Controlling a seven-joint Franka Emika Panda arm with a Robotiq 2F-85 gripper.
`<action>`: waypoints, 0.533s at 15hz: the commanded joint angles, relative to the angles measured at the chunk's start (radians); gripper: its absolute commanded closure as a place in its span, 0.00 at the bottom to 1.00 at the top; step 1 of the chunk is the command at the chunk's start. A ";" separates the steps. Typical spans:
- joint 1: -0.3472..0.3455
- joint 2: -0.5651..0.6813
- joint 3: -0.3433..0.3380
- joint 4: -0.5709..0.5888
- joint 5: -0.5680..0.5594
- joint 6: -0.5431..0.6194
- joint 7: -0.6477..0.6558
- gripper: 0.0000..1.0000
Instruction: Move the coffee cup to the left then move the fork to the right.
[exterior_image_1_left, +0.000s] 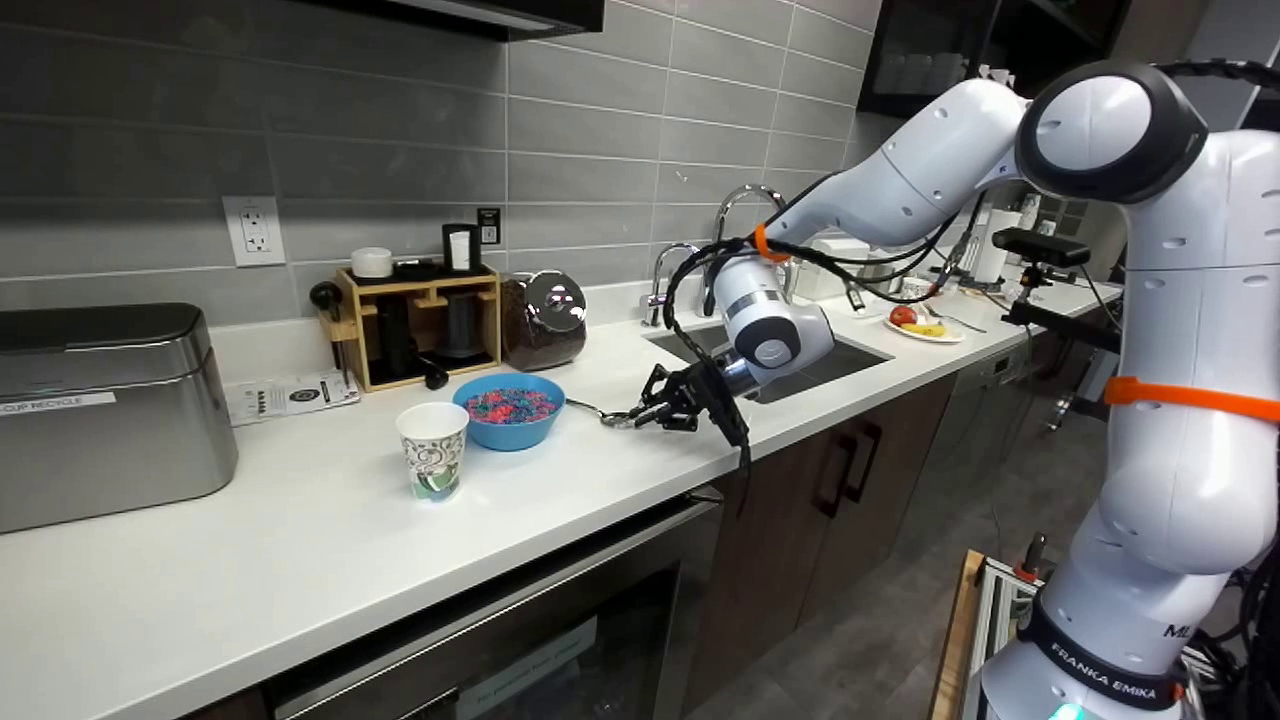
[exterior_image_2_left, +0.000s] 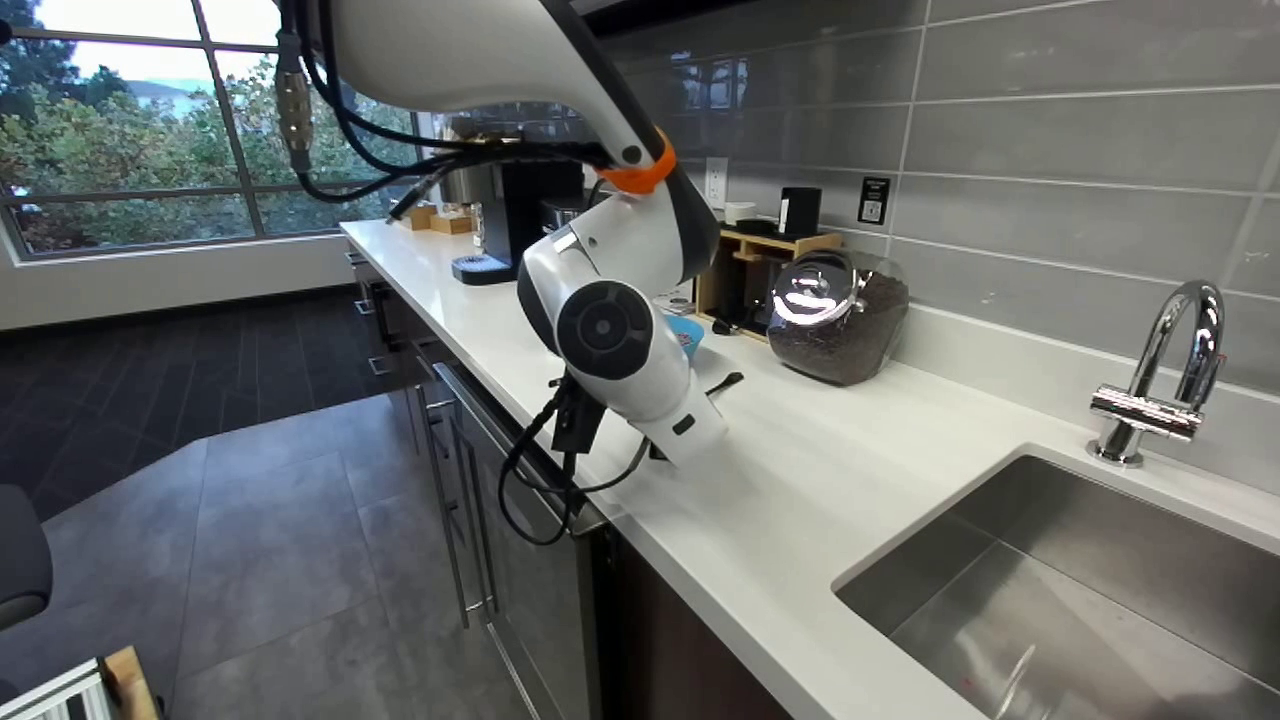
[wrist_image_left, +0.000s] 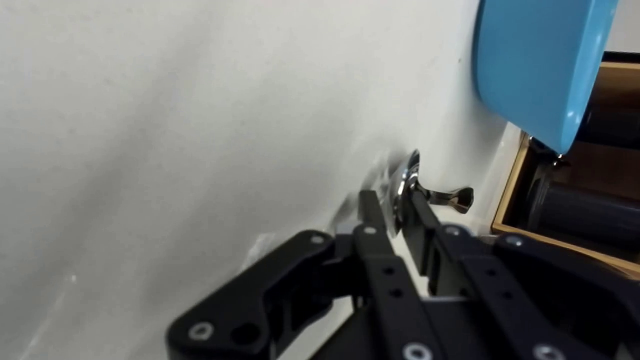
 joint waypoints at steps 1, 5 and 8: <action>0.003 -0.012 0.002 0.000 -0.010 0.014 0.009 0.49; 0.023 -0.230 0.024 -0.134 -0.065 0.071 -0.041 0.19; 0.076 -0.346 0.076 -0.185 -0.098 0.311 0.009 0.00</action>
